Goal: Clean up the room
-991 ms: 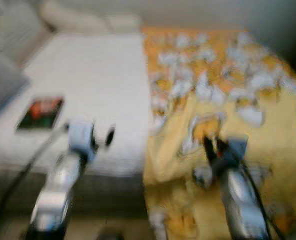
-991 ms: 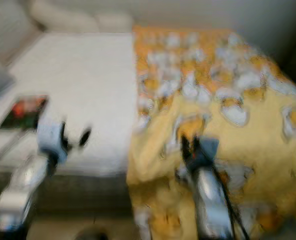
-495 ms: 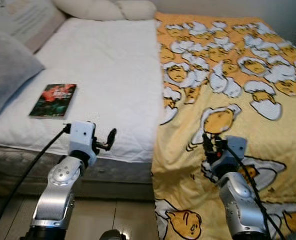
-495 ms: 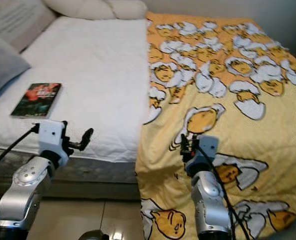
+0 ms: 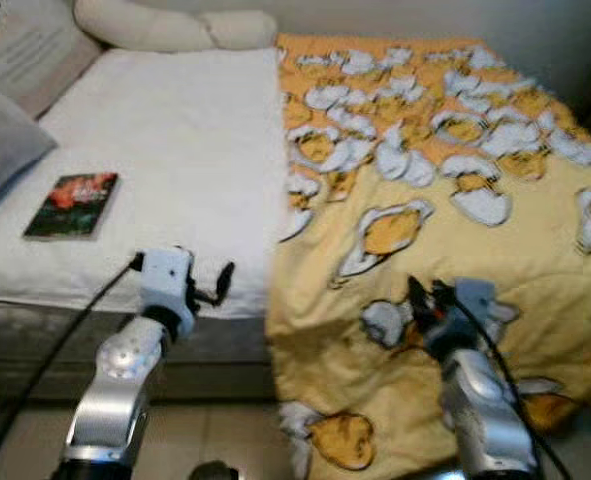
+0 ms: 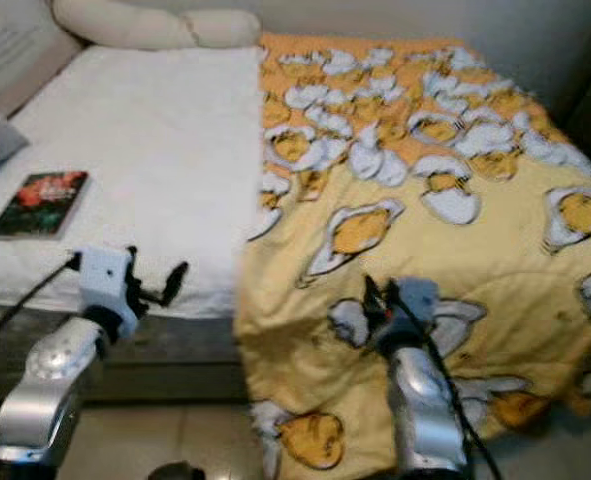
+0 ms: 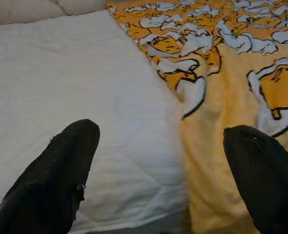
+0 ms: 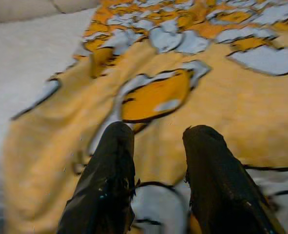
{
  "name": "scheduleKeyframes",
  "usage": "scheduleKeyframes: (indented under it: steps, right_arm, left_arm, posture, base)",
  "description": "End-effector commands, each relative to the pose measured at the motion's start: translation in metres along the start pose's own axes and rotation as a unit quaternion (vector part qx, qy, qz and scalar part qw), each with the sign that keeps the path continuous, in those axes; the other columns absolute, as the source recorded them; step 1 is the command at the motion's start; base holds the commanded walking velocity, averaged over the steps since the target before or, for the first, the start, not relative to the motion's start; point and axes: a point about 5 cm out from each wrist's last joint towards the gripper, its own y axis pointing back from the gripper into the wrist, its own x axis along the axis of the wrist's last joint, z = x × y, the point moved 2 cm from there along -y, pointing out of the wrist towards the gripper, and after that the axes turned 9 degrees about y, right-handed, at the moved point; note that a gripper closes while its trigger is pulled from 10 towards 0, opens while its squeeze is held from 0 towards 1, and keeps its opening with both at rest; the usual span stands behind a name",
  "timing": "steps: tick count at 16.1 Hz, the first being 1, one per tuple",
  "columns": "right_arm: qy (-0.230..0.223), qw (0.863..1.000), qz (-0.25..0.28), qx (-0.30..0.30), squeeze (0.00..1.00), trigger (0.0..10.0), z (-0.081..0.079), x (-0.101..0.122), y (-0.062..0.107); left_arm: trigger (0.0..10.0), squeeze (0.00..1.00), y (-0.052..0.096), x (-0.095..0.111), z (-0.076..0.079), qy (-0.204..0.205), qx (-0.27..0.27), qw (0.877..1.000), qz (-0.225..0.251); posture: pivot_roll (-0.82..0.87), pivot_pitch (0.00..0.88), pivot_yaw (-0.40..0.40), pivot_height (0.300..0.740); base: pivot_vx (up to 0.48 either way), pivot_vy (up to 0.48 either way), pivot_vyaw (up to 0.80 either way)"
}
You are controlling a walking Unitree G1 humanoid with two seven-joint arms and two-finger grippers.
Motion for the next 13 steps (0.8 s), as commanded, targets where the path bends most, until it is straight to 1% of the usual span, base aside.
scheduleKeyframes:
  steps: [1, 3, 6, 8, 11, 13]
  right_arm:
    - [-0.002, 1.0, -0.011, 0.012, 0.0, 10.0, -0.0087, -0.0016, -0.0028]
    - [0.004, 0.999, -0.026, 0.02, 0.0, 10.0, -0.0115, -0.0066, -0.0028]
    - [0.005, 0.999, -0.028, 0.025, 0.0, 10.0, -0.0122, -0.0065, -0.0039]
    - [0.014, 0.999, -0.031, 0.025, 0.0, 10.0, -0.0082, -0.0053, -0.0071]
    - [0.027, 0.998, -0.046, 0.029, 0.0, 10.0, -0.009, -0.0084, -0.0099]
    - [0.018, 0.999, -0.041, 0.031, 0.0, 10.0, -0.0122, -0.0076, -0.0106]
  left_arm:
    - [10.0, 0.0, 0.0015, 0.0042, -0.0043, -0.008, 0.007, 1.0, 0.006]
    - [10.0, 0.0, 0.0022, 0.0038, -0.0047, -0.009, 0.007, 1.0, 0.005]
    - [10.0, 0.0, 0.0017, 0.0035, -0.0062, -0.003, 0.014, 1.0, 0.004]
    - [10.0, 0.0, 0.0031, 0.0015, -0.0078, 0.002, 0.022, 1.0, 0.002]
    - [10.0, 0.0, 0.0038, 0.0018, -0.0101, 0.003, 0.027, 1.0, 0.003]
    - [10.0, 0.0, 0.0027, 0.0029, -0.0121, 0.003, 0.032, 0.999, 0.004]
  posture:
    - [0.04, 0.0, -0.02, 0.74]
    - [0.04, 0.0, -0.022, 0.74]
    - [0.05, 0.0, -0.025, 0.74]
    - [0.06, 0.0, -0.037, 0.74]
    - [0.06, 0.0, -0.039, 0.74]
    - [0.06, 0.0, -0.039, 0.74]
  base:
    - [0.0, -0.48, 0.0]
    - [0.0, -0.48, 0.0]
    - [0.0, 0.0, 0.0]
    - [0.0, 0.0, 0.0]
    - [0.0, 0.0, 0.0]
    - [0.0, 0.0, 0.0]
